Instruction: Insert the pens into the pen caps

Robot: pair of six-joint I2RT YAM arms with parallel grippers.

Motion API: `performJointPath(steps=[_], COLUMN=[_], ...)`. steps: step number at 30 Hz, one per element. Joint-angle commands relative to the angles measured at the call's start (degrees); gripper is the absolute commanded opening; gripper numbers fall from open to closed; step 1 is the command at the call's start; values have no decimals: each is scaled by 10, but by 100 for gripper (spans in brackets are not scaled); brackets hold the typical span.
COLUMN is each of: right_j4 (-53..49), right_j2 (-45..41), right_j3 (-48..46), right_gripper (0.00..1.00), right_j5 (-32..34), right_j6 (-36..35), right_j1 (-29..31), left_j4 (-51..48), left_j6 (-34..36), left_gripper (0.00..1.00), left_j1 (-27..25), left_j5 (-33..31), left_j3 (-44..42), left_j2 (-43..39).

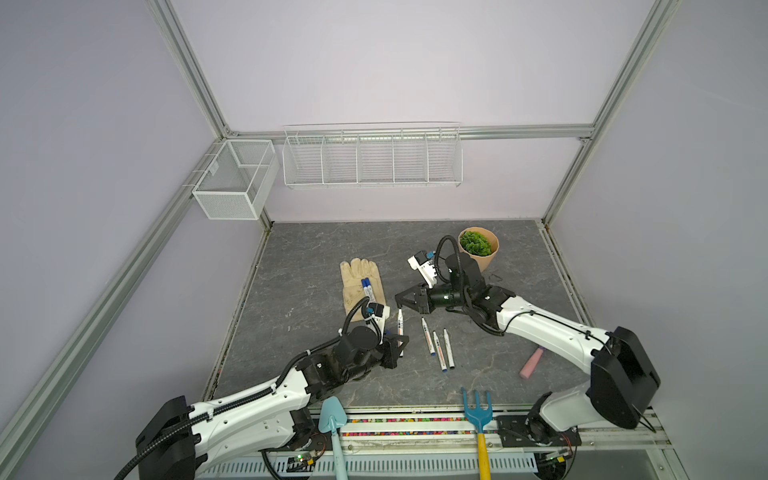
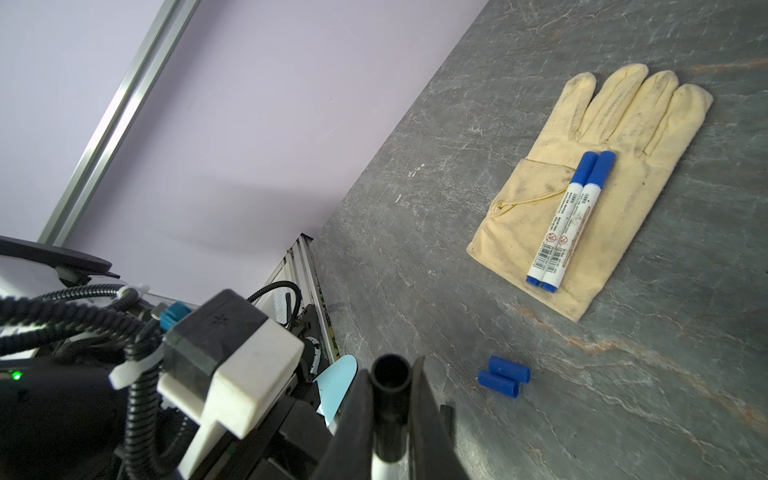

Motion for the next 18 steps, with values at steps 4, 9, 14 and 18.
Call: performJointPath(steps=[4,9,14,18], right_j4=[-70,-92,-97,-94], right_j2=[-11,-10,-6,-10], right_j3=[9,14,17,20], right_gripper=[7,7,7,7], right_j5=[-62,-82,-88,-65], right_j6=[-37,-42,-40,-32], right_j1=[0,0,0,-11], left_j4=[32,30,44,34], left_j6=[26,52,61,60], left_gripper=[0,0,0,0], left_j1=[3,4,4,4], left_j5=[-51,-59,-55,-48], left_j3=[28,51,55,50], left_j2=[-6,-3,-6,-17])
